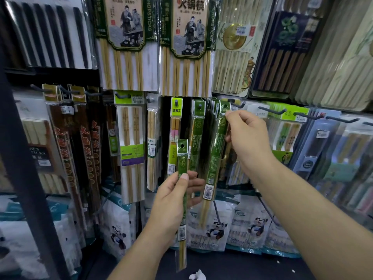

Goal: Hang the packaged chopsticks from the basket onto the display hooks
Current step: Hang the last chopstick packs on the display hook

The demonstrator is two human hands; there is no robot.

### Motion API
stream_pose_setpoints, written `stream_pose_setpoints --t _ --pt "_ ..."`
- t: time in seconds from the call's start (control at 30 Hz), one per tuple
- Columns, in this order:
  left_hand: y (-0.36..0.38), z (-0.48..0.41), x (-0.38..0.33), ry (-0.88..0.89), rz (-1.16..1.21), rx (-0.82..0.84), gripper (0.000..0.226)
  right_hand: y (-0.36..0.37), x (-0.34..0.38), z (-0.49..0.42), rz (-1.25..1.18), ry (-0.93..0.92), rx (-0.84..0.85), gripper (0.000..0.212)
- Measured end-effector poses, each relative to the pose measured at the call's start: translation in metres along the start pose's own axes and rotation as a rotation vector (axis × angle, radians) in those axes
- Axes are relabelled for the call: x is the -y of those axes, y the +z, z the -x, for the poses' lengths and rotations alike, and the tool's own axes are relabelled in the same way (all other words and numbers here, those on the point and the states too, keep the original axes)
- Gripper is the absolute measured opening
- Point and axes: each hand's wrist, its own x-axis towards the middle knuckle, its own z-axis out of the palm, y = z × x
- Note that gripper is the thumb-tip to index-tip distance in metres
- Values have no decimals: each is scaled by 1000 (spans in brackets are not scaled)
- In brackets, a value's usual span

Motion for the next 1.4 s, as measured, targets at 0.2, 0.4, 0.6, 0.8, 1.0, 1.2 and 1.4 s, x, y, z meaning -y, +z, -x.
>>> stream_pose_setpoints --t 0.2,0.4,0.6,0.8,1.0,1.2,1.4 --pt "-1 0 1 14 -7 -1 28 1 -6 -7 50 -5 -24 41" --pt "-3 1 1 34 -58 2 27 0 -7 -8 107 -28 -35 45" --pt "0 3 0 43 -55 4 31 0 -14 -9 200 -26 -32 48" --pt "-3 6 -6 43 -124 4 41 -7 -23 0 207 30 -62 48" --pt "-1 9 -14 96 -203 70 43 -7 -23 37 185 26 192 22" --pt "1 10 -28 259 -322 50 50 1 -18 50 121 -95 451 25" --pt "16 -6 -33 287 -369 -6 34 -8 -16 38 9 -59 416 30"
